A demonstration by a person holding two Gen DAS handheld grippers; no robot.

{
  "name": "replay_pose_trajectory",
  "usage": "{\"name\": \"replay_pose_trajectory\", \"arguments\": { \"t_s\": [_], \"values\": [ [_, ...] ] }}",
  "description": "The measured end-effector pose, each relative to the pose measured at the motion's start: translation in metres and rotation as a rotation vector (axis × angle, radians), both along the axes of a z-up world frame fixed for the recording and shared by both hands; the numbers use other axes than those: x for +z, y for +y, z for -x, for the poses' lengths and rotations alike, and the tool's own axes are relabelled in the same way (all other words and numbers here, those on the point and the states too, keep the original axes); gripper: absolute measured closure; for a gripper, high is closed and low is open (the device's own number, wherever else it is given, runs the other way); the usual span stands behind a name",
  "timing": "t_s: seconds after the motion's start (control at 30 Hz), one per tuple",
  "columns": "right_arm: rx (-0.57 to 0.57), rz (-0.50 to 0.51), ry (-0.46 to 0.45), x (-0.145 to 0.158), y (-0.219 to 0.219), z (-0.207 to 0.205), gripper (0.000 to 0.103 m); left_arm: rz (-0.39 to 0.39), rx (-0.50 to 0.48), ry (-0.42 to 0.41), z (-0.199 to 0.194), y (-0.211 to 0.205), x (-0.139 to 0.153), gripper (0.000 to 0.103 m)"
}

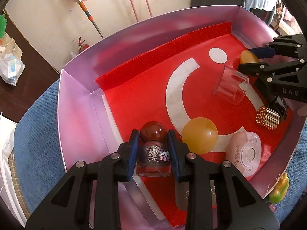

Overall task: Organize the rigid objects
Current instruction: 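Open both tools to release the nail polish and orange puff in the box, then withdraw both tools toward the pink nail polish and green frog toy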

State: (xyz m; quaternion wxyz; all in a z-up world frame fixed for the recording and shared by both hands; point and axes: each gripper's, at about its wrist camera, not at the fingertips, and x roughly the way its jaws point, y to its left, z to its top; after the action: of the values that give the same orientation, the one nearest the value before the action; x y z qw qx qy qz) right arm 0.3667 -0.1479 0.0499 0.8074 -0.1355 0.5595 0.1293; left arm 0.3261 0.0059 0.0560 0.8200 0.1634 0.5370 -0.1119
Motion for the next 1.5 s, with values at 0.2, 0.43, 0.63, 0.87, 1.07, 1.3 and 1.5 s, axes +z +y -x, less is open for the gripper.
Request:
{"name": "replay_pose_trajectory", "arguments": {
  "t_s": [0.2, 0.43, 0.63, 0.87, 1.07, 1.3, 1.5],
  "values": [
    [0.000, 0.001, 0.005, -0.002, 0.001, 0.001, 0.063, -0.008, 0.015, 0.000, 0.000, 0.000, 0.001, 0.074],
    [0.001, 0.000, 0.007, -0.003, 0.001, 0.000, 0.062, 0.003, 0.020, -0.027, 0.000, 0.000, 0.009, 0.074],
    [-0.002, -0.008, -0.001, 0.002, 0.001, 0.003, 0.056, 0.042, 0.028, -0.034, 0.003, 0.004, 0.019, 0.074],
    [0.000, -0.020, -0.037, 0.019, -0.001, 0.017, 0.047, 0.139, 0.037, -0.076, 0.022, 0.013, 0.042, 0.074],
    [0.000, -0.058, -0.108, 0.050, -0.004, 0.040, 0.041, 0.235, 0.059, -0.140, 0.052, 0.017, 0.065, 0.056],
    [-0.007, -0.159, -0.220, 0.096, -0.014, 0.084, 0.030, 0.353, 0.054, -0.272, 0.096, 0.022, 0.093, 0.026],
    [0.005, -0.214, -0.323, 0.127, -0.016, 0.136, 0.011, 0.371, 0.070, -0.407, 0.142, 0.023, 0.111, 0.019]
  ]
}}
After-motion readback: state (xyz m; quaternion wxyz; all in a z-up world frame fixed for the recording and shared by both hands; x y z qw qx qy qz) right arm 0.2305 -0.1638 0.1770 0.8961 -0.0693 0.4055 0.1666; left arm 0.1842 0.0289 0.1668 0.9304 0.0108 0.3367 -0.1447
